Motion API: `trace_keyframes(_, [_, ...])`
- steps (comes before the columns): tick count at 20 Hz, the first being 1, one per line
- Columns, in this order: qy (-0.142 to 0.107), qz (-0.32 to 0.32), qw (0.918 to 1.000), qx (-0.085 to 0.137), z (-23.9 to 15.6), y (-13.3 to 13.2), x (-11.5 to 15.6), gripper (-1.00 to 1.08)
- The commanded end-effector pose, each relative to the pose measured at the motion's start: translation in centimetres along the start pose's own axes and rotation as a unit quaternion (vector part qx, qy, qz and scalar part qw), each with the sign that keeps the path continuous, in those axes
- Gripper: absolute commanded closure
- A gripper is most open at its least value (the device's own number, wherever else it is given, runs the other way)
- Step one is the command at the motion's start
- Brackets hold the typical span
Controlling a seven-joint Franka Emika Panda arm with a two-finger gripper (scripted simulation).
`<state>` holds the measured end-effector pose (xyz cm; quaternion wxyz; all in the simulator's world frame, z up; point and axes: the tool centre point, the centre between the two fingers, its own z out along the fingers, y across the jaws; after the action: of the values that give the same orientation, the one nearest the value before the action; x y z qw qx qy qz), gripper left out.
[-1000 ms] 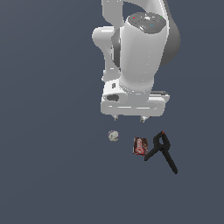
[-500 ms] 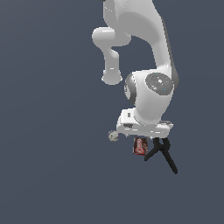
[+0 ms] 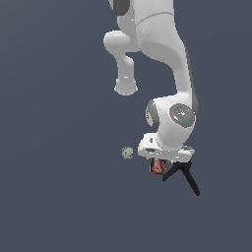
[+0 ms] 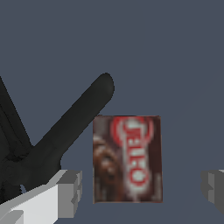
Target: Pick up a designated object from a clutter of objects.
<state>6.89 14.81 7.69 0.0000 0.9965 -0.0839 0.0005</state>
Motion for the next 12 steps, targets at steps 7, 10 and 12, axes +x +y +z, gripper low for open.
trace_keyframes(7, [-0.001, 0.002, 1.0, 0.0, 1.1, -0.4, -0.2, -0.92])
trace_keyframes(10, [-0.001, 0.002, 1.0, 0.0, 1.8, -0.4, -0.2, -0.92])
trace_keyframes(12, [-0.001, 0.003, 1.0, 0.0, 2.6, -0.4, -0.3, -0.92])
